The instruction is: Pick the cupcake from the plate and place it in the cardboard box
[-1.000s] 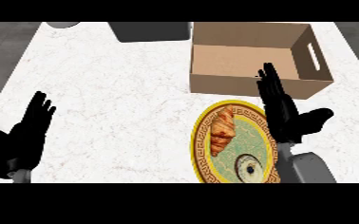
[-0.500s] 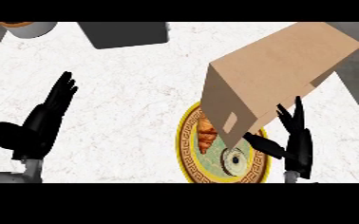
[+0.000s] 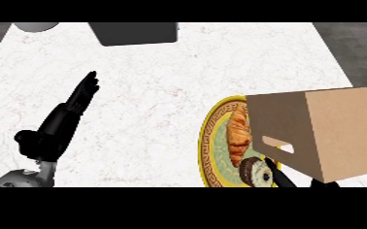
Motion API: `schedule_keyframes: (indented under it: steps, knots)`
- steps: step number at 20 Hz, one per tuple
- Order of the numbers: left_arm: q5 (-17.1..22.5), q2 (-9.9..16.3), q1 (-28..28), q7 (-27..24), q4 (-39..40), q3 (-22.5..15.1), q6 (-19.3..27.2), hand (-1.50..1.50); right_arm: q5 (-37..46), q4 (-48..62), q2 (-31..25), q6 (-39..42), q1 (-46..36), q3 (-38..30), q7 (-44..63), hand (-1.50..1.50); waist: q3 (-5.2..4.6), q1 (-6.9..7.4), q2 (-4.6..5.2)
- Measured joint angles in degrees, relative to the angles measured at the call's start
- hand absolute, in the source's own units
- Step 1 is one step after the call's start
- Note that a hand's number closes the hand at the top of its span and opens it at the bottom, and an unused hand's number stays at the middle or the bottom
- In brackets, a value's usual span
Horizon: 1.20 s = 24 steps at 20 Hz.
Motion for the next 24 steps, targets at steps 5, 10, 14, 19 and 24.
schedule_keyframes:
  steps: [5, 10, 14, 19, 24]
  knots:
    - [-1.08, -0.52, -1.11, 0.18, -0.01, -1.59, -0.34, 0.00, 7.89, -0.25, 0.10, 0.18, 2.47, 1.54, 5.86, -1.50, 0.04, 1.36, 0.51]
    - [-1.90, -0.87, -2.08, 0.39, 0.09, -2.71, -0.66, 0.00, 13.18, -2.37, 1.35, 3.36, 4.75, 2.40, 14.10, -1.50, -0.48, 2.55, 0.71]
    - [-2.30, -1.51, -2.90, 0.70, 0.19, -3.61, -0.84, 0.00, 17.49, -6.02, 3.05, 6.15, 7.10, 3.16, 22.06, -1.50, -0.64, 3.23, 0.66]
    - [-2.60, -2.17, -3.93, 1.02, 0.56, -4.40, -1.23, 0.00, 24.62, -11.29, 6.49, 10.37, 9.22, 3.95, 33.53, -1.50, -0.18, 4.06, 0.70]
    - [-2.77, -3.06, -4.97, 1.51, 1.24, -5.01, -1.50, 0.00, 34.24, -17.77, 10.55, 18.47, 9.55, 5.22, 46.41, -1.50, 0.60, 4.91, 0.72]
